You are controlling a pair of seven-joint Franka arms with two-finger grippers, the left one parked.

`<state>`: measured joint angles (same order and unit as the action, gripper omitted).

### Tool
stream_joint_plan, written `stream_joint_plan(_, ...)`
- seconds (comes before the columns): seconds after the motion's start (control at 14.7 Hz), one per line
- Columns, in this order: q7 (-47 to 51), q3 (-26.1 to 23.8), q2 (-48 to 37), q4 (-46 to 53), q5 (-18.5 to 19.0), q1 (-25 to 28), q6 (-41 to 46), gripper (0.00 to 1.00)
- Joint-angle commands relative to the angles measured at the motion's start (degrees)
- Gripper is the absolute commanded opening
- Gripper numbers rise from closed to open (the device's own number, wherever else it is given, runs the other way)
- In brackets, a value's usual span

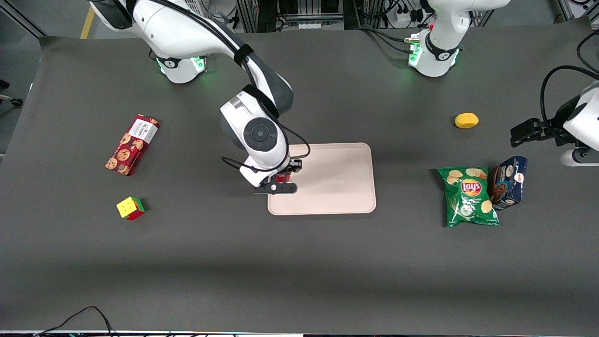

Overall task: Place coke bottle on tray
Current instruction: 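Lift the bottle and carry it over the white tray, then set the bottle upright on the tray and open the right gripper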

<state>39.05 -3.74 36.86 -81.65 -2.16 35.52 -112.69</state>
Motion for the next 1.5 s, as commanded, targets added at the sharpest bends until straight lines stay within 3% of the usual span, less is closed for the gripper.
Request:
stream_joint_plan(0.0,1.56,-0.39,1.11,2.02,0.66,0.16,0.37,0.0)
stream_joint_plan(0.61,1.29,-0.39,2.25,2.19,1.54,0.16,-0.34,0.0)
stream_joint_plan(0.68,1.21,-0.39,2.25,2.2,1.54,-0.1,-0.34,0.2)
stream_joint_plan(0.75,1.29,-0.39,2.25,2.2,1.46,-0.19,-0.34,0.46)
stream_joint_plan(0.82,1.64,-0.3,2.25,2.11,1.63,-0.01,-0.51,0.86)
stream_joint_plan(0.88,1.64,-0.3,2.25,2.11,1.54,0.08,-0.6,1.0)
stream_joint_plan(1.43,1.82,-0.39,0.5,2.2,1.11,-0.01,-0.42,1.0)
